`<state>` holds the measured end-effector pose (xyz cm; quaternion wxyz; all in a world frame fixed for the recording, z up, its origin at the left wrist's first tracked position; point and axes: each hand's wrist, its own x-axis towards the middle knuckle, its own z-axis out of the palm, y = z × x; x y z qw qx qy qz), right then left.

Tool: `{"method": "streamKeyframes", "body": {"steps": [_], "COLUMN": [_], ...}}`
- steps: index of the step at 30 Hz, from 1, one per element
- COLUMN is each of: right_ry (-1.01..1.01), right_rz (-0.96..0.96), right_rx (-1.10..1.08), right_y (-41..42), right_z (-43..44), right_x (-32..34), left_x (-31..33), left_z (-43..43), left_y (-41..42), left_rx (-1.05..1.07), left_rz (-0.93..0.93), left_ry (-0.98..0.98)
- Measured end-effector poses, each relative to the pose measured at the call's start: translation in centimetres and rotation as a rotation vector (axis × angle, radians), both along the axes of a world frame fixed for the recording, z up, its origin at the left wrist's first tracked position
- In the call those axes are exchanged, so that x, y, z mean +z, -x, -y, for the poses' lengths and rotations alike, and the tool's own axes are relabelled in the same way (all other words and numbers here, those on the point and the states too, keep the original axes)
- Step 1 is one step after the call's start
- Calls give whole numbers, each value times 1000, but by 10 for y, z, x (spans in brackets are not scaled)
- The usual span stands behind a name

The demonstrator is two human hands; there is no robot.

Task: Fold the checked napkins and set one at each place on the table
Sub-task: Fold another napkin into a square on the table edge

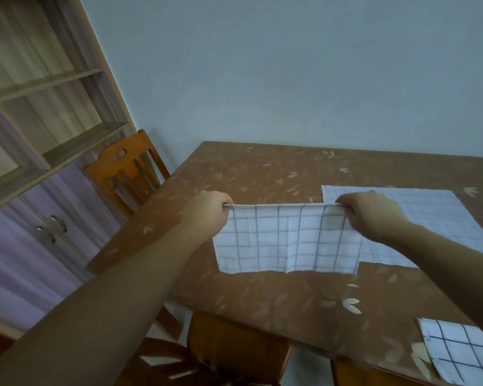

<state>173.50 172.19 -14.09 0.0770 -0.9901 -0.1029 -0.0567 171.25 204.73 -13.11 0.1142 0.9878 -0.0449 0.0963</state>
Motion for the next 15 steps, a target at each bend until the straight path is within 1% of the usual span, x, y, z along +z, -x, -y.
{"method": "streamKeyframes", "body": {"steps": [2, 4, 5, 7, 8, 9, 12, 13, 15], "right_ry": [-63, -60, -34, 21, 57, 93, 216, 240, 281], "right_rz": [163, 290, 324, 333, 305, 231, -150, -238, -337], "right_rx": [-17, 27, 73, 160, 203, 235, 259, 260, 241], "right_y": [-5, -2, 0, 9, 15, 21, 39, 43, 50], "right_z": [-1, -2, 0, 3, 4, 3, -8, -11, -18], "right_x": [0, -11, -21, -46, -60, -73, -109, -122, -143], "left_x": [-3, -14, -23, -49, -65, -82, -135, -150, -175], "left_z": [-2, -5, -8, -13, -16, -18, -26, -29, -34], "left_y": [-16, -28, -33, -37, -37, -34, -24, -22, -18], "left_rx": [-37, -77, -100, -141, -156, -179, -287, -325, -403], "left_rz": [48, 157, 207, 233, 221, 197, 107, 64, -47], "left_ry": [34, 67, 85, 79, 68, 63, 64, 69, 56]}}
